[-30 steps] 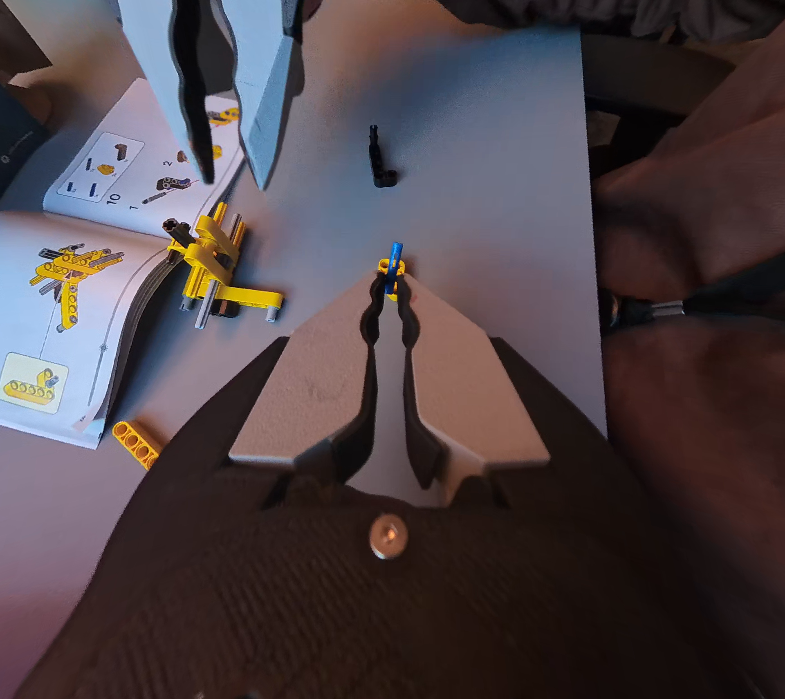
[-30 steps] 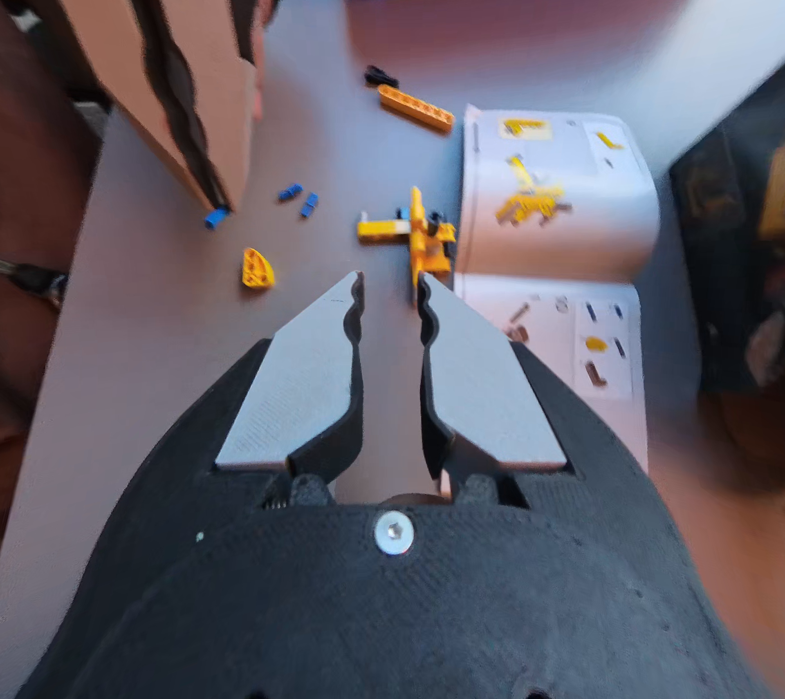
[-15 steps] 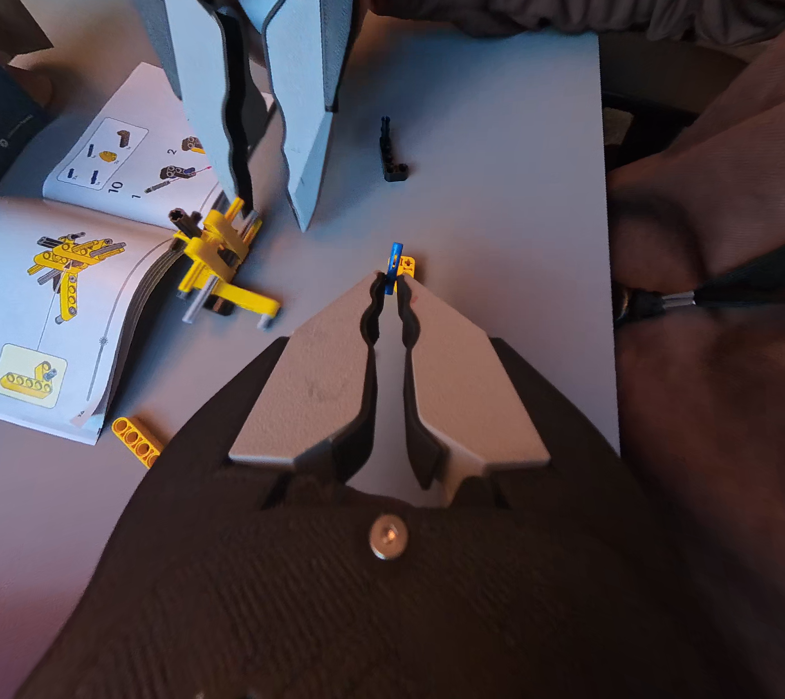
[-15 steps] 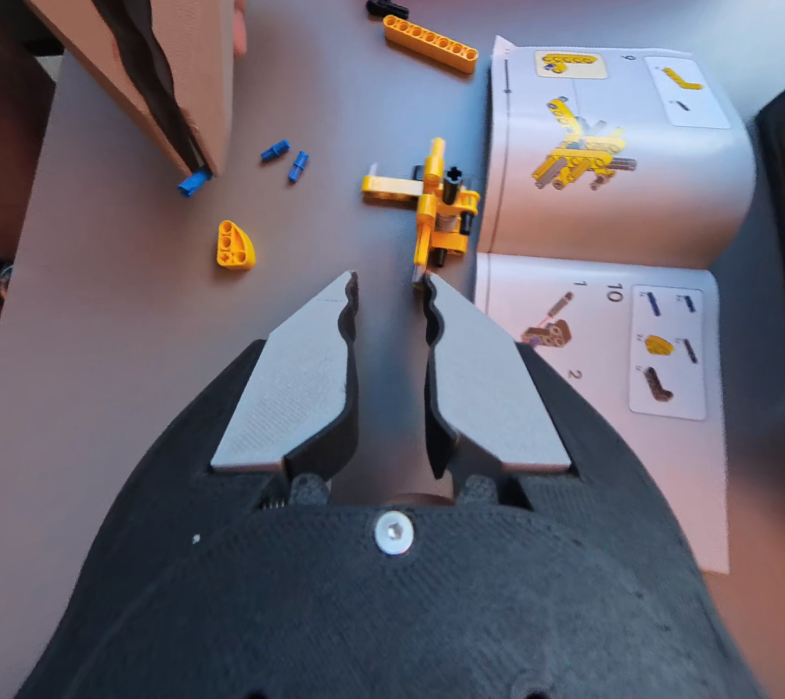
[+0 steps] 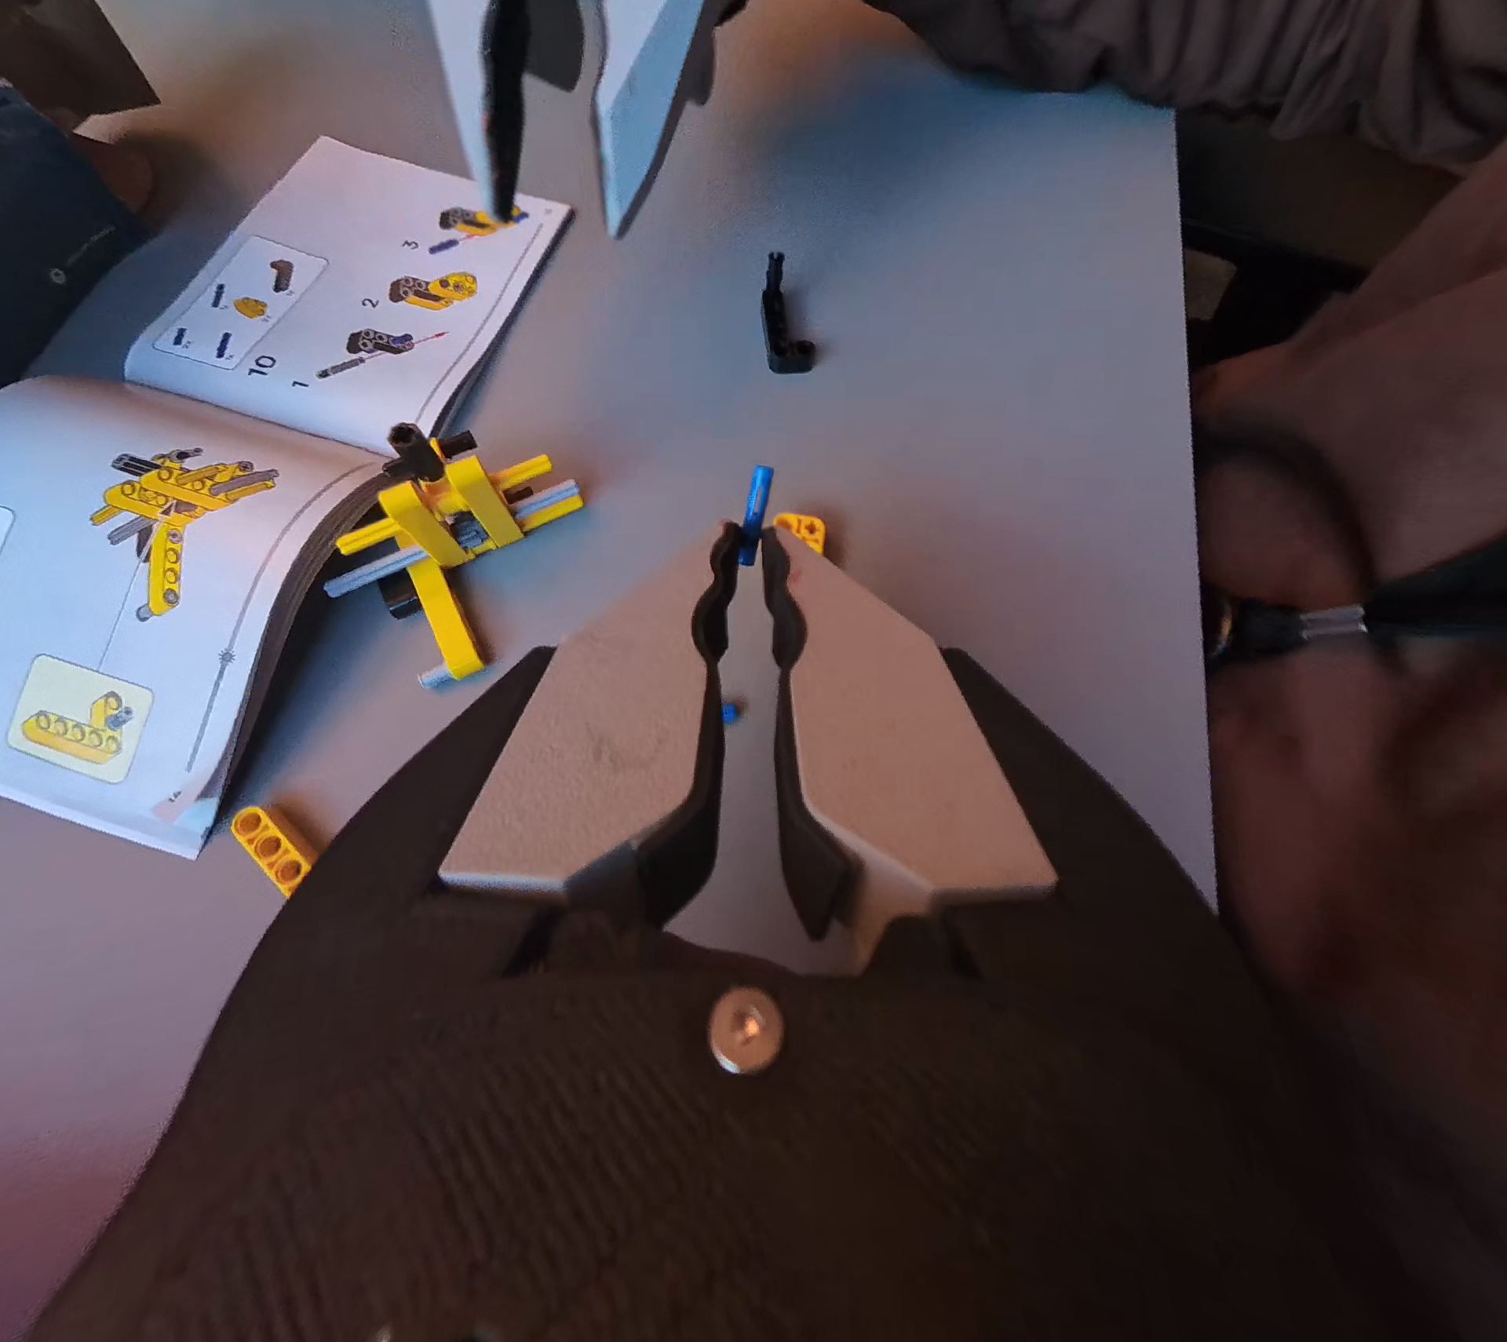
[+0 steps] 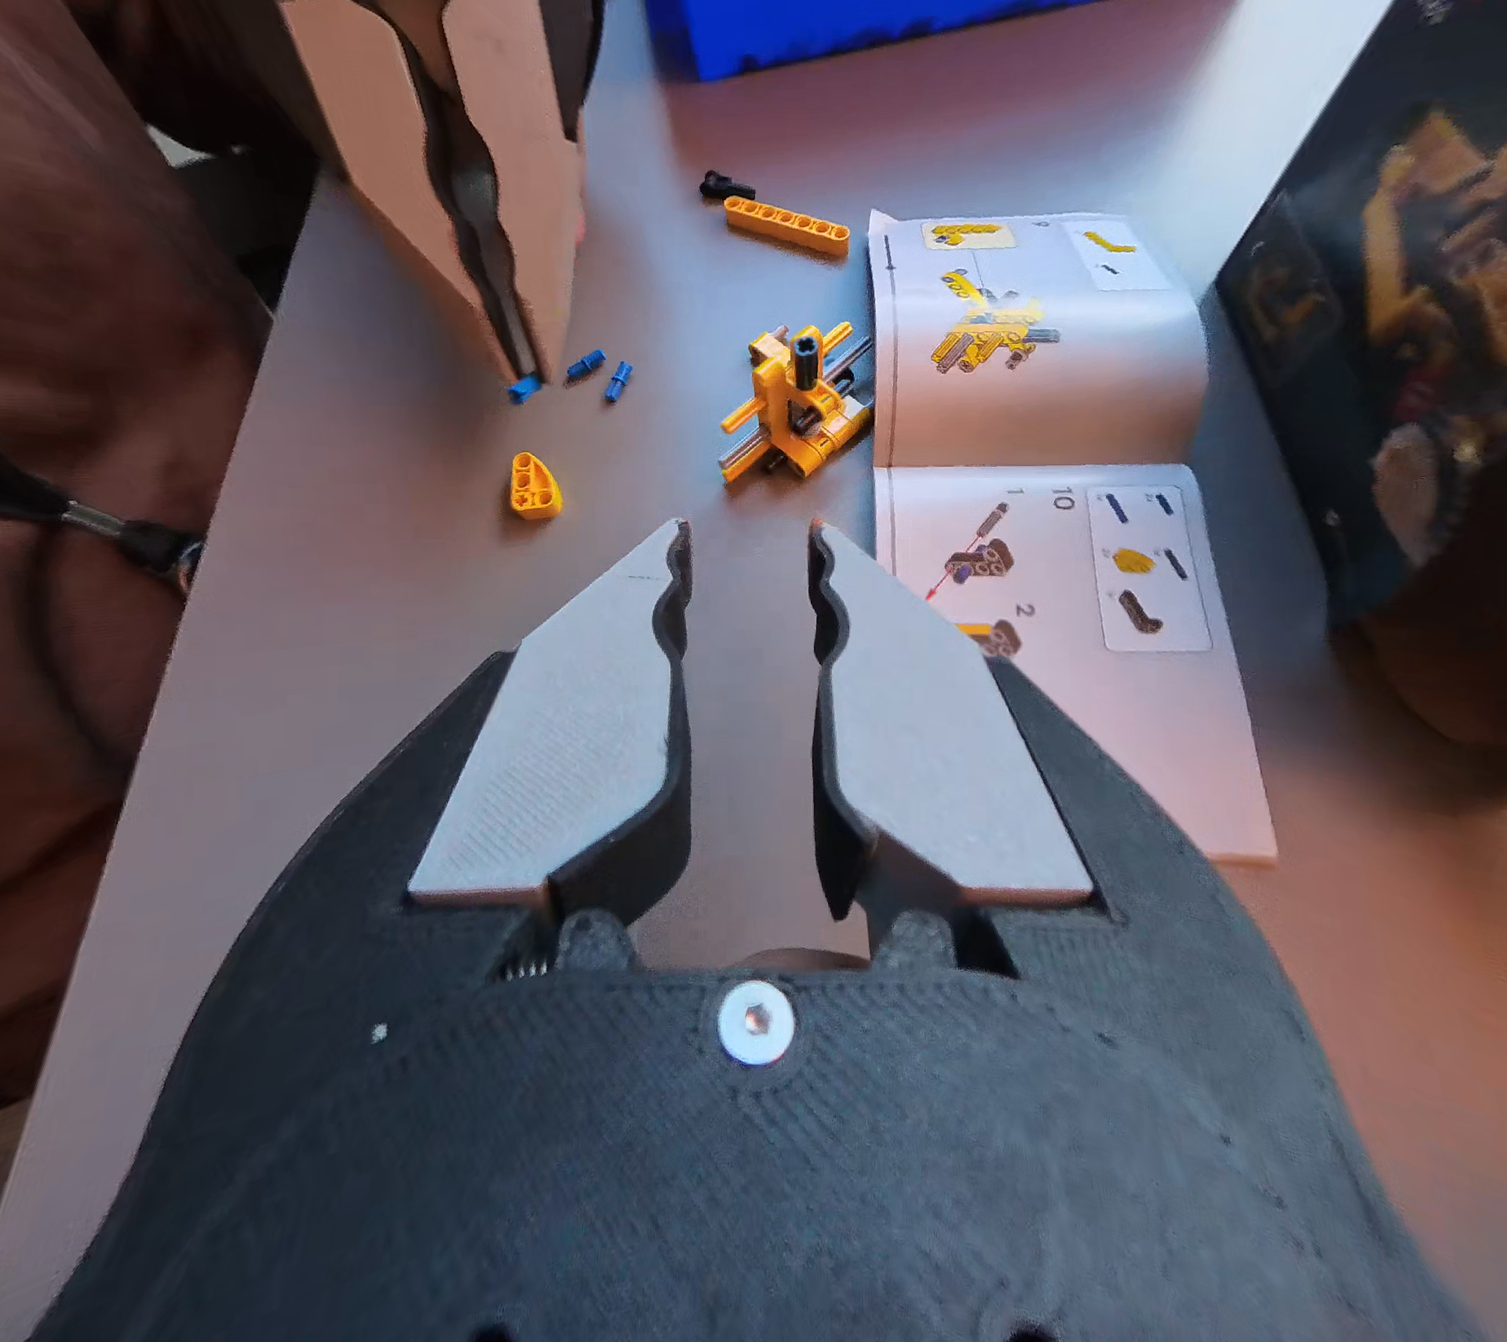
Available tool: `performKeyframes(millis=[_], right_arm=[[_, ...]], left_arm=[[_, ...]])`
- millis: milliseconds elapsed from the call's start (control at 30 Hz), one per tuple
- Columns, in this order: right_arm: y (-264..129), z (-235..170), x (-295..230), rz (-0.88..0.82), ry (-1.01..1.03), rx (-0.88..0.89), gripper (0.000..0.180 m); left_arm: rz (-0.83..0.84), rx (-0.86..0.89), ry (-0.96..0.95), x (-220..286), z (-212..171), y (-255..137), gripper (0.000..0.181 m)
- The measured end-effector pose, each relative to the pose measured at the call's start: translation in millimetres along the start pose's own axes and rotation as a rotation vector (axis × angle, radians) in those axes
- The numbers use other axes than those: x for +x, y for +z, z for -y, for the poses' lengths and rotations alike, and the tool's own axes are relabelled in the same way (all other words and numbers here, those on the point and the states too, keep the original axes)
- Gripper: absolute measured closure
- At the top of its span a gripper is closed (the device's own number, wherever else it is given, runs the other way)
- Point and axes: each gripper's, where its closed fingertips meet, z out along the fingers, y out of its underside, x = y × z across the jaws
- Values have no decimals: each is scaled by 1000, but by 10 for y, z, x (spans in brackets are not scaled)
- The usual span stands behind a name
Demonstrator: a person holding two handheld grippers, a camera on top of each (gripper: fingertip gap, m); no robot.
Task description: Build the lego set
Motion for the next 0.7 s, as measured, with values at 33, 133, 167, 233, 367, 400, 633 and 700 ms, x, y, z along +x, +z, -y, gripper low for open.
performKeyframes(millis=[33,133,167,233,367,400,633,700], right_arm=[[-42,0,-32,6,1,18,155],[-82,-28,-213,56,-24,30,155],[-83,-38,-273,68,-41,26,155],[-86,-45,-410,100,-68,26,156],[-138,-58,-531,98,-121,33,157],[-164,-51,-546,100,-124,43,158],[-287,-123,-722,117,-148,62,163],[-292,-124,-784,119,-163,71,168]], left_arm=[[-1,8,-11,-10,13,15,179],[-29,42,-45,32,90,68,179],[-36,62,-56,51,141,87,179],[-37,109,-88,69,271,129,179],[-78,183,-191,113,537,261,179],[-81,179,-178,139,561,300,179],[-103,187,-118,326,715,471,179],[-103,196,-99,364,757,484,179]])
